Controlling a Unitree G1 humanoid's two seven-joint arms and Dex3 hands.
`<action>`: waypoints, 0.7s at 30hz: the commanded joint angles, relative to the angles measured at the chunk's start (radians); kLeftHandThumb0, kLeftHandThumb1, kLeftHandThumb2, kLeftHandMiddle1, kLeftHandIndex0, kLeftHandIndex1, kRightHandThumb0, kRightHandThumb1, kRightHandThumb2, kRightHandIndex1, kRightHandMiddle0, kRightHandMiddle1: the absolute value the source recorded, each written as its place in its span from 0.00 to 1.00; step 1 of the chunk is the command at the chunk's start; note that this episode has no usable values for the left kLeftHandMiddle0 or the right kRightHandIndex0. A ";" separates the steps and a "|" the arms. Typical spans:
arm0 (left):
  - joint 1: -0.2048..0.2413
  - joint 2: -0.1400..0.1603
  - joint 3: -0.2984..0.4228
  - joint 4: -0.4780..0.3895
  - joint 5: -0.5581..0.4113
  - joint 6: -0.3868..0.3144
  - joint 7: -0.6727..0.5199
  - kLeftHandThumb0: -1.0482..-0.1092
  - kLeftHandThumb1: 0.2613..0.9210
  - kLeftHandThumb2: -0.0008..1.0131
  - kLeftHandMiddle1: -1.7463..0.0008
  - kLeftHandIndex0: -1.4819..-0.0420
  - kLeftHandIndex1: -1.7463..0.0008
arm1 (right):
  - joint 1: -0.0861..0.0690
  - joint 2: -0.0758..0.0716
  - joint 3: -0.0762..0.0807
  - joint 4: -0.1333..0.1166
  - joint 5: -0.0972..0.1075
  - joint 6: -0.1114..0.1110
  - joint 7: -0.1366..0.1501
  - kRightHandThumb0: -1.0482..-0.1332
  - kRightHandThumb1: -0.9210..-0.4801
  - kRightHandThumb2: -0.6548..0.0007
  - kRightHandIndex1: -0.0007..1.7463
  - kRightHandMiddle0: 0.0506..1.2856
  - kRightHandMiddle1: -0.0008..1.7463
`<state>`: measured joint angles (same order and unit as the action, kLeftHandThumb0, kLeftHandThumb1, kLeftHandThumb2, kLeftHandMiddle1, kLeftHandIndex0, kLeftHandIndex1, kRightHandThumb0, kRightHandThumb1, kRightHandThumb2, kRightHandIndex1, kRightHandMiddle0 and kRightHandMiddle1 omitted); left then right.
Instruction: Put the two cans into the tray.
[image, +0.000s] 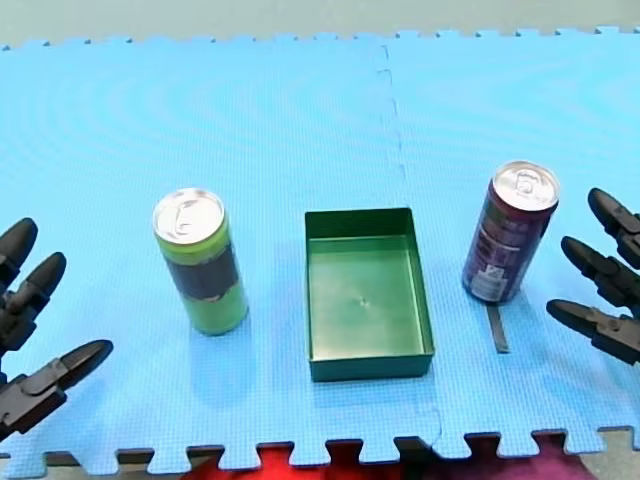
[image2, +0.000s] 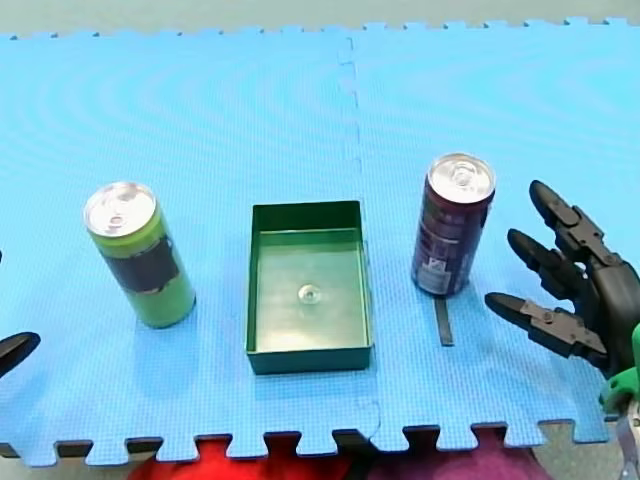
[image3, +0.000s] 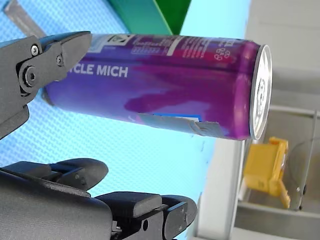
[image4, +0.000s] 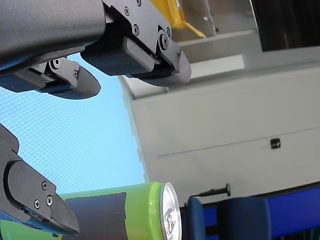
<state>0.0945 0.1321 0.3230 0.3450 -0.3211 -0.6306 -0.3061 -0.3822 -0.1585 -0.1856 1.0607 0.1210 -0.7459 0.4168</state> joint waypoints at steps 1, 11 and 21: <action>0.001 0.002 0.002 -0.002 -0.006 0.004 -0.002 0.14 0.58 0.00 1.00 0.68 1.00 | 0.005 -0.008 0.001 -0.006 0.002 0.002 0.002 0.00 0.31 0.97 0.00 0.11 0.00; -0.002 0.004 0.004 0.005 -0.004 0.002 -0.003 0.15 0.58 0.00 1.00 0.68 1.00 | 0.005 -0.017 0.010 -0.012 0.000 0.017 0.016 0.00 0.30 0.98 0.00 0.09 0.00; -0.002 0.004 0.005 0.004 -0.004 0.002 -0.004 0.15 0.58 0.00 1.00 0.68 1.00 | -0.018 -0.042 0.000 0.024 0.025 0.052 0.091 0.00 0.36 1.00 0.00 0.08 0.00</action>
<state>0.0923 0.1323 0.3245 0.3509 -0.3226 -0.6299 -0.3100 -0.3934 -0.1923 -0.1810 1.0756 0.1418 -0.6966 0.5039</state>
